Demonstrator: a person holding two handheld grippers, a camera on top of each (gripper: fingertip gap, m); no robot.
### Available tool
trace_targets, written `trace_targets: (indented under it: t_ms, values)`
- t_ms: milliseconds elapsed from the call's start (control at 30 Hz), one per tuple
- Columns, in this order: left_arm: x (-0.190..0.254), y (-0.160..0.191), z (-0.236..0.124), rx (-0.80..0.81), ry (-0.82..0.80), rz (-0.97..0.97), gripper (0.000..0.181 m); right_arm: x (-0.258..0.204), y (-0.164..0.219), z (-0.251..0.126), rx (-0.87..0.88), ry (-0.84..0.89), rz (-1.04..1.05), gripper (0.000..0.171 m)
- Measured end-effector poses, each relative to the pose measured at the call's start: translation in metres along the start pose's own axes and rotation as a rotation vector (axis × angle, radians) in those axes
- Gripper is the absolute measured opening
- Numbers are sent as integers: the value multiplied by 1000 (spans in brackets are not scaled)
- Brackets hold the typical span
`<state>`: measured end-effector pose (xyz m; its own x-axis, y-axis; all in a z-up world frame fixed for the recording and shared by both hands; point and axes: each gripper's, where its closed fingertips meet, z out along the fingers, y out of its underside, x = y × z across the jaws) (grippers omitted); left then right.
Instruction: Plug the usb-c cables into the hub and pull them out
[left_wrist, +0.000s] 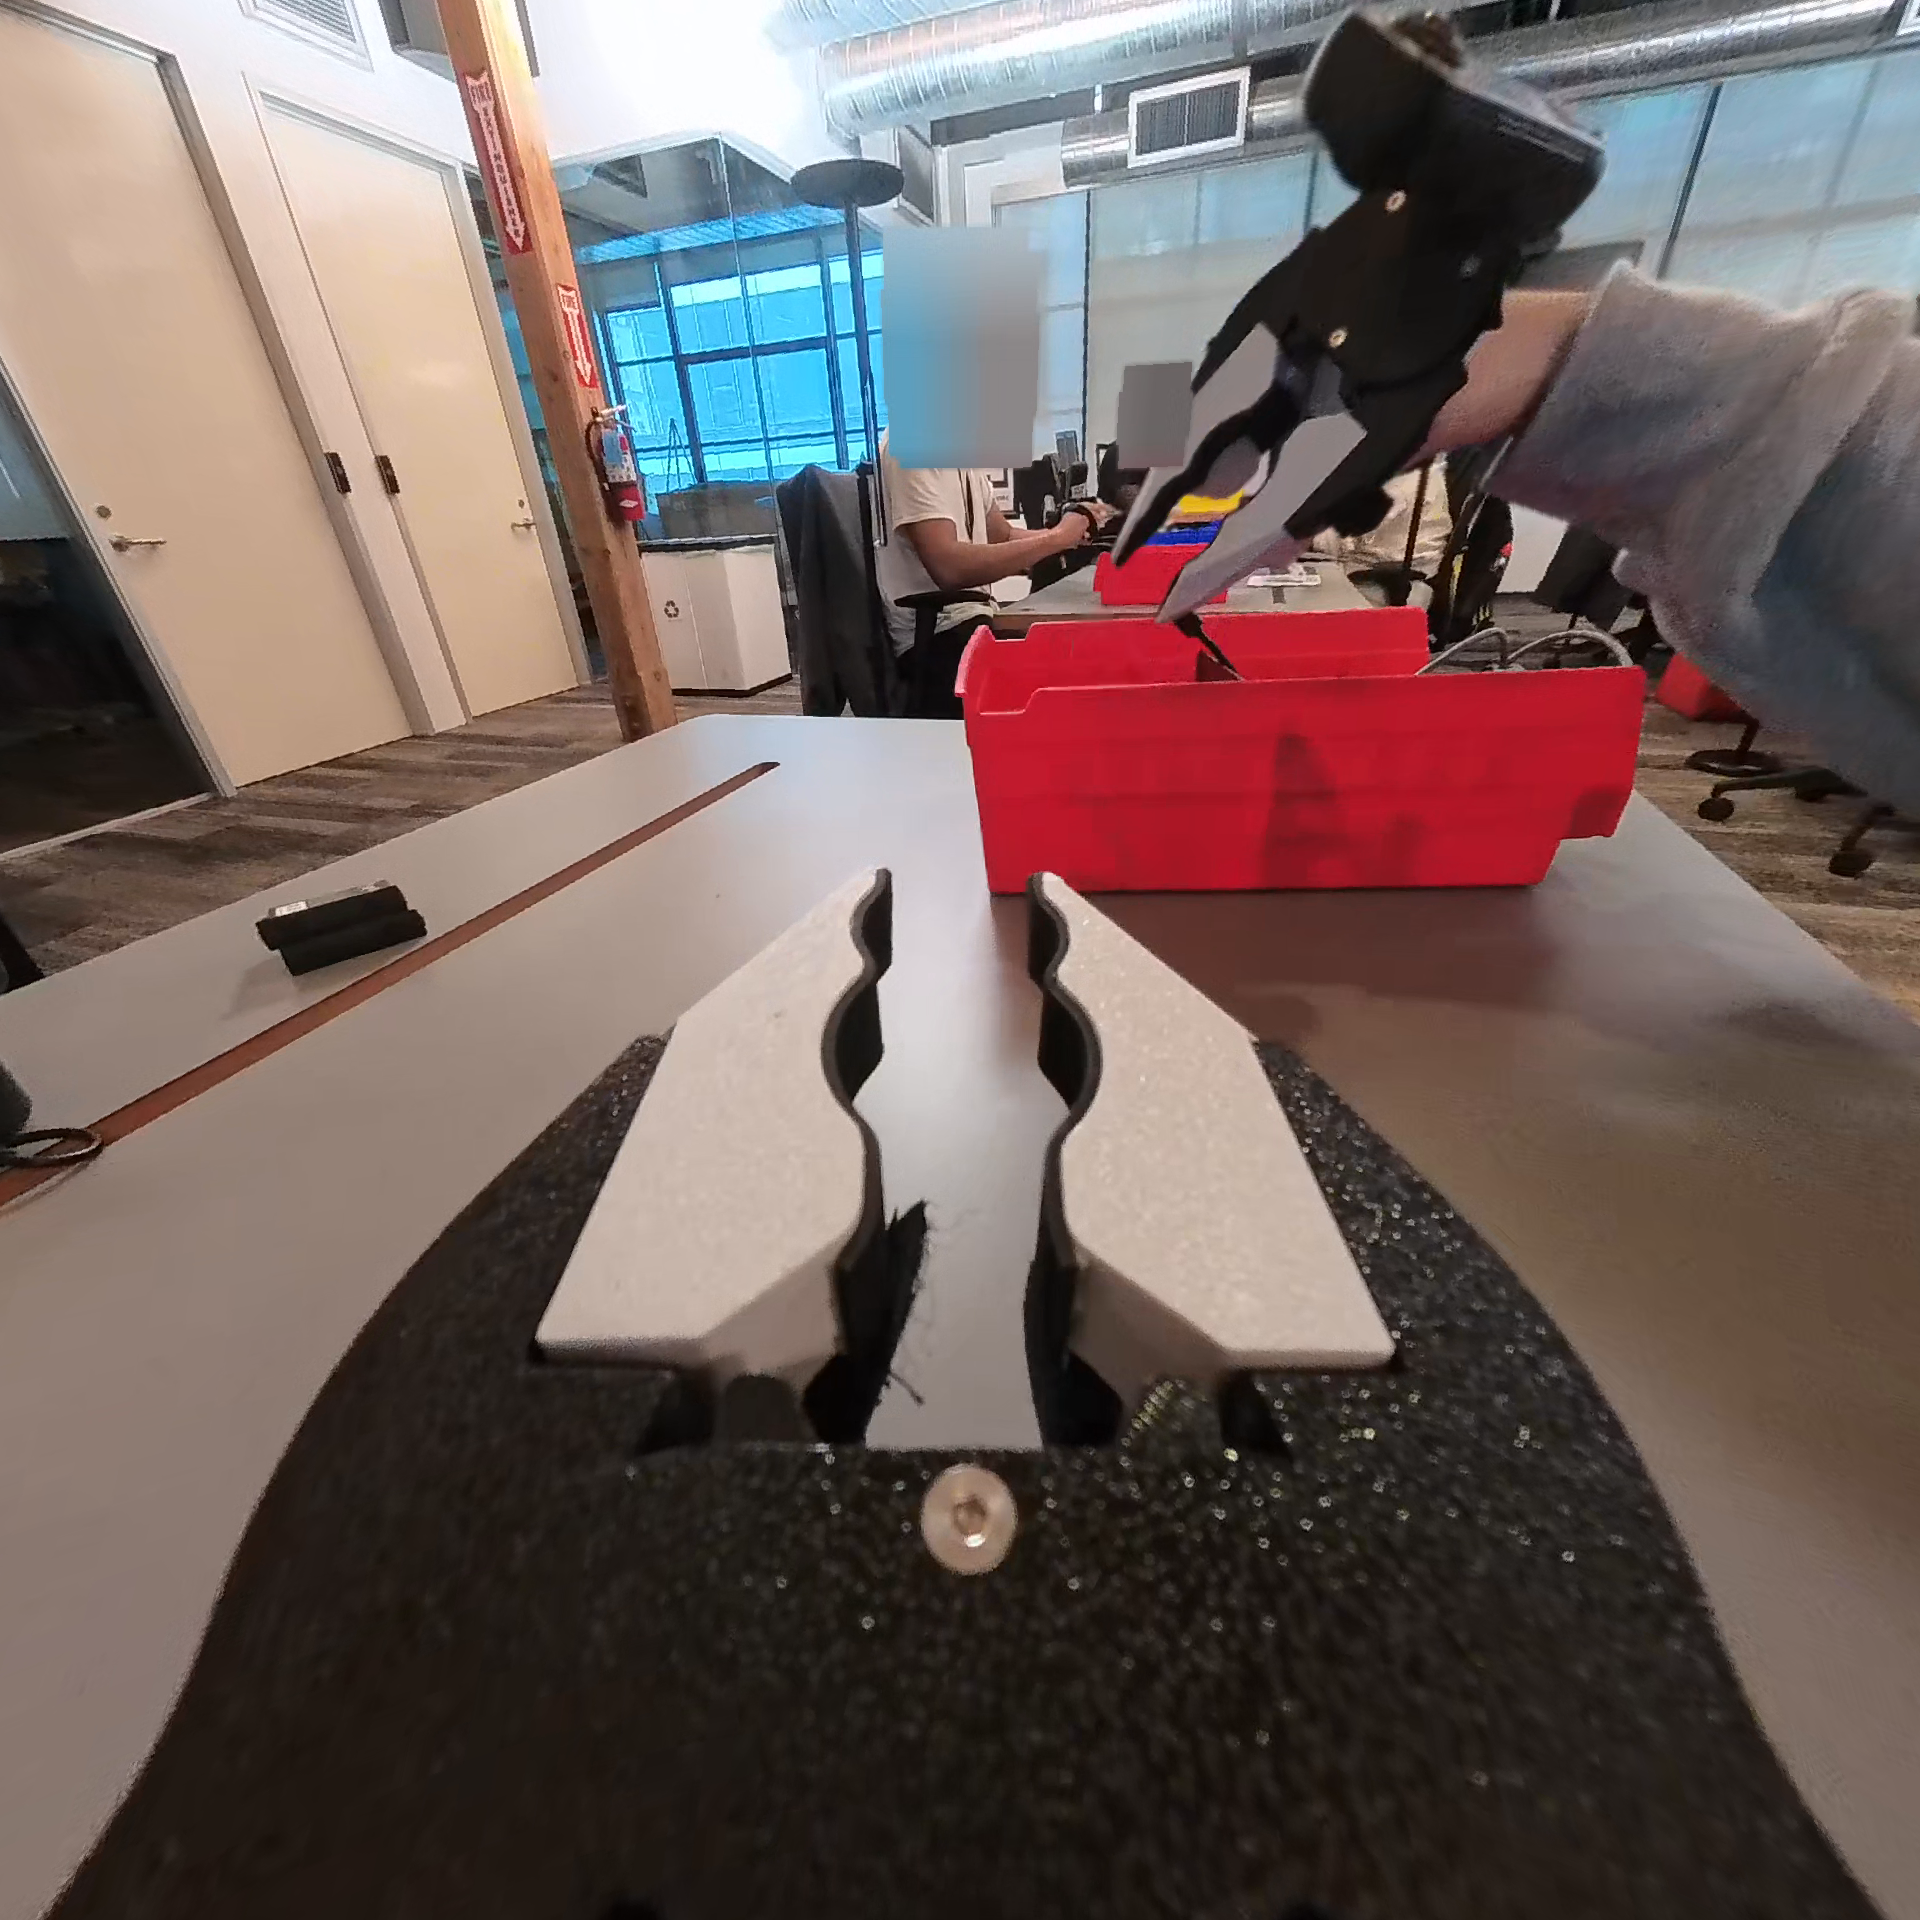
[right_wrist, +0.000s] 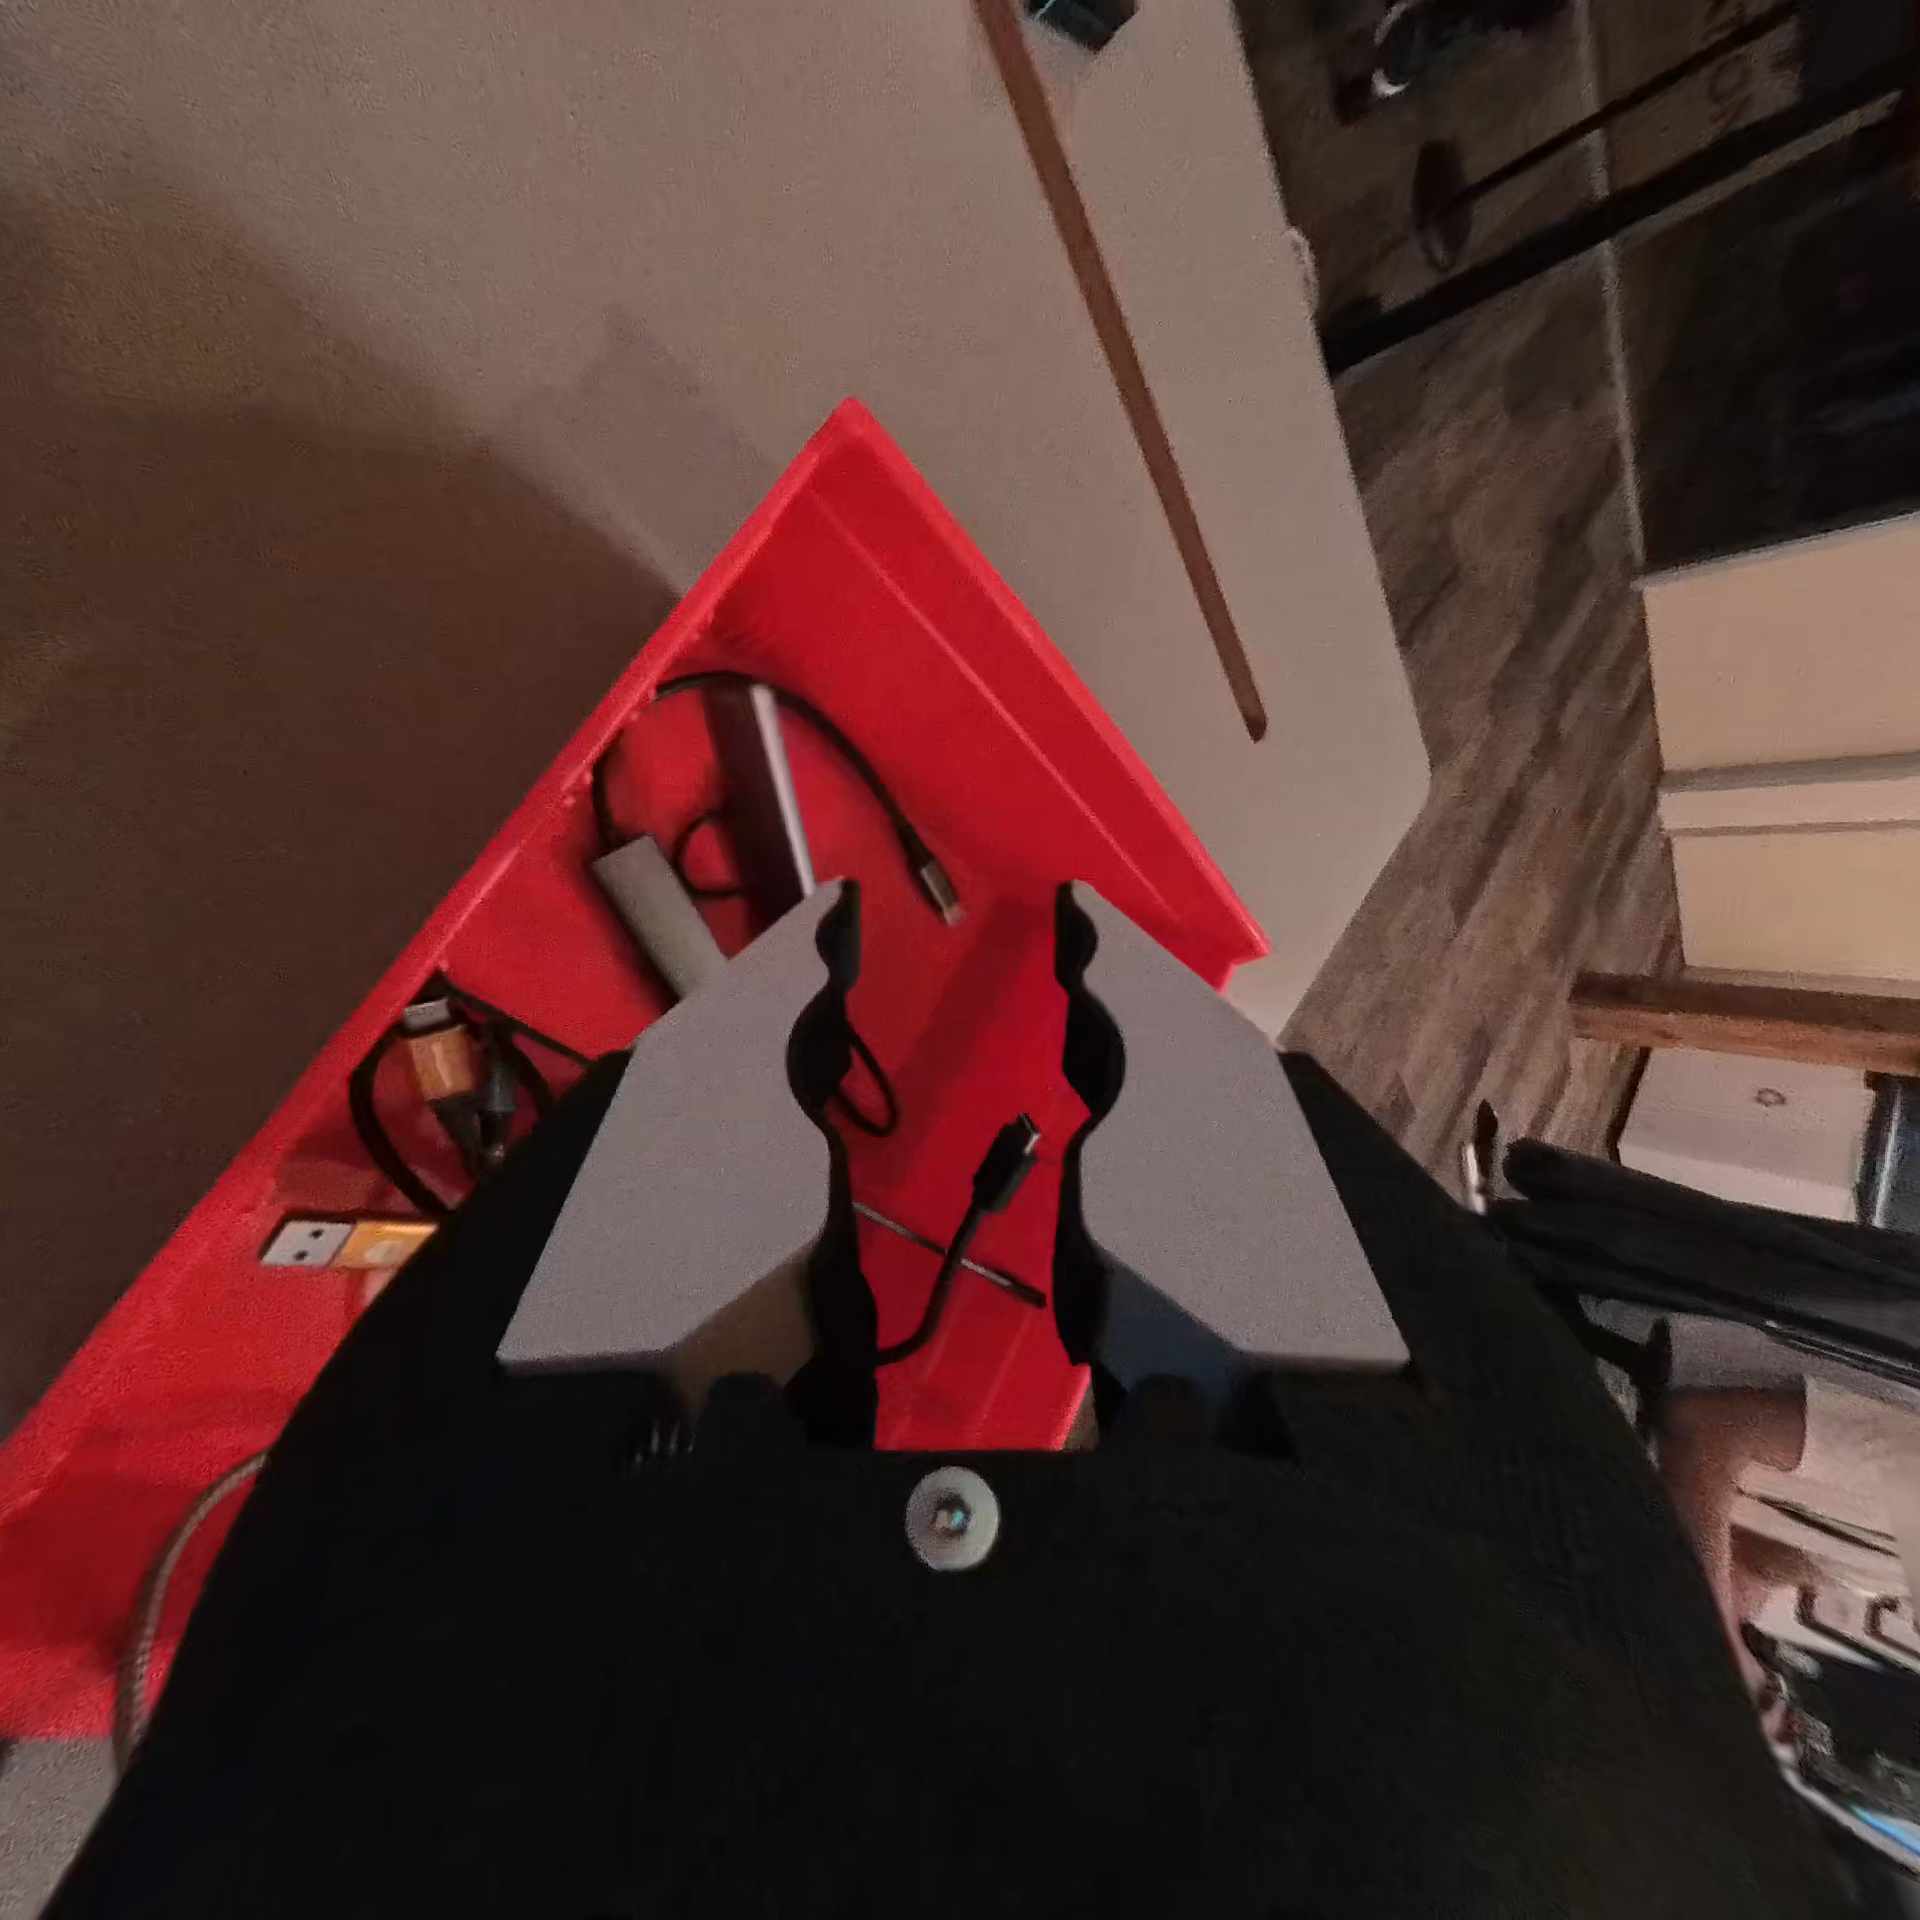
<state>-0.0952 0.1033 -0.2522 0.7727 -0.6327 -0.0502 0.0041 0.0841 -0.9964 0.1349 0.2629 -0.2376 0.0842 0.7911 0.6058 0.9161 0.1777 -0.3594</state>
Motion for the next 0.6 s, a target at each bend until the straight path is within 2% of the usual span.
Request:
trace_targets:
  t_ms: [67,167,267,367,433,500,600]
  values:
    - [-2,0,-1,1,-6,-4,23,10,-6,-17,82,95,45,40]
    - [-4,0,-1,4,-19,-4,23,28,1,-65,211,341,112,37]
    - [-5,2,0,-12,-38,17,23,31,38,-117,306,559,225,31]
    - [-6,9,4,-78,-75,67,23,24,87,-153,392,694,401,32]
    - [-2,13,6,-202,-95,76,23,20,118,-166,455,732,528,32]
    - [10,-2,4,-253,-118,75,31,23,142,-164,479,703,613,33]
    - [25,-37,-14,-273,-255,92,51,19,176,-139,349,547,721,45]
